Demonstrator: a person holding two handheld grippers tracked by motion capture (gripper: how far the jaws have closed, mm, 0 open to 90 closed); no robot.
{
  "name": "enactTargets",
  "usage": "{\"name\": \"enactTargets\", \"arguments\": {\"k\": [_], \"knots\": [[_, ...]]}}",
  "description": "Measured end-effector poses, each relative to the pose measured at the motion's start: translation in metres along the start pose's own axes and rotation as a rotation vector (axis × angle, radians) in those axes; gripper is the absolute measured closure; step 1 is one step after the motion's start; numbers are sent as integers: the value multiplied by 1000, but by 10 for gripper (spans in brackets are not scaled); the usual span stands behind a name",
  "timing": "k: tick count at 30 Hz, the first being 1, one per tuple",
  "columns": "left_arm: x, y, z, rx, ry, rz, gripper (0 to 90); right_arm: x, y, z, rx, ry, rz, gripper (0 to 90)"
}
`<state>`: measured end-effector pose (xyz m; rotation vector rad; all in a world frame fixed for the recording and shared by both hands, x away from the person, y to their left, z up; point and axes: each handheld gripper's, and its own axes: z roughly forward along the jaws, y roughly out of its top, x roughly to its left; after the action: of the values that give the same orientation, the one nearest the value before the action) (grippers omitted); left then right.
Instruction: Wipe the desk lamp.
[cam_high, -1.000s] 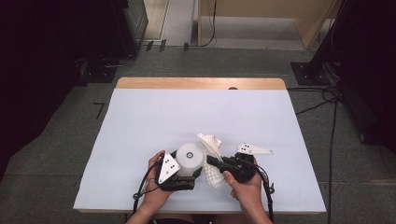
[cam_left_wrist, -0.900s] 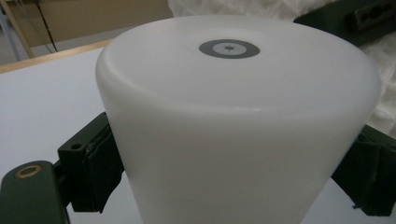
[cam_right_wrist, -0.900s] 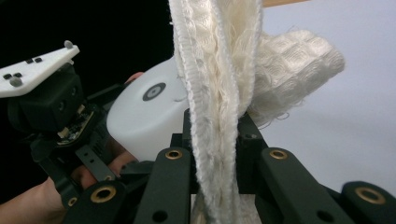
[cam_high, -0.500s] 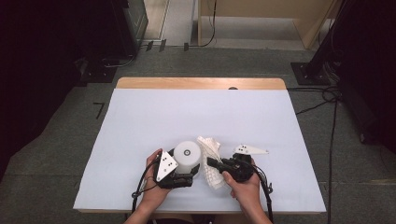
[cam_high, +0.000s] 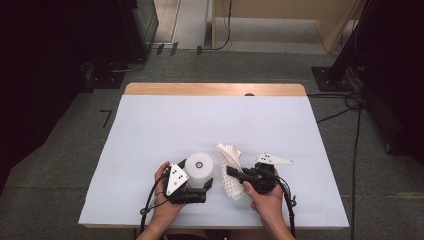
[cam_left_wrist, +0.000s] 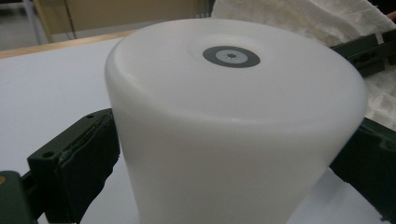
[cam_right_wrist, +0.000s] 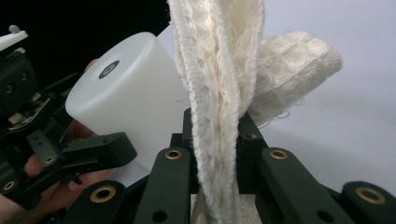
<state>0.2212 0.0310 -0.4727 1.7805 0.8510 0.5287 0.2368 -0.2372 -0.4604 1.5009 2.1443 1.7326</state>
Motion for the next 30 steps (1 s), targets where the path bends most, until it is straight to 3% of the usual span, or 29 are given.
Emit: {"name": "enactTargets", "arguments": {"k": [3,6,9,13,15,19,22,30], "knots": [[-6,0,3,26,67,-28,0,-2,1,-1,-4,-4,6,791],[-10,-2,9,63,91,-57,0,-2,0,0,1,-7,6,792],[-15,-3,9,61,126,-16,81,-2,-2,2,10,-8,-1,792],[-5,-1,7,63,85,1,86,0,-3,5,17,-7,-4,792],[4,1,2,21,53,-16,87,2,-4,6,20,-3,-5,792],[19,9,-9,-53,-74,-18,87,3,-6,10,32,-2,-6,792],[22,11,-11,-74,-140,-23,87,4,-8,12,38,3,-10,792],[11,7,-3,-16,-167,45,87,16,-3,9,14,42,-27,792]]}}
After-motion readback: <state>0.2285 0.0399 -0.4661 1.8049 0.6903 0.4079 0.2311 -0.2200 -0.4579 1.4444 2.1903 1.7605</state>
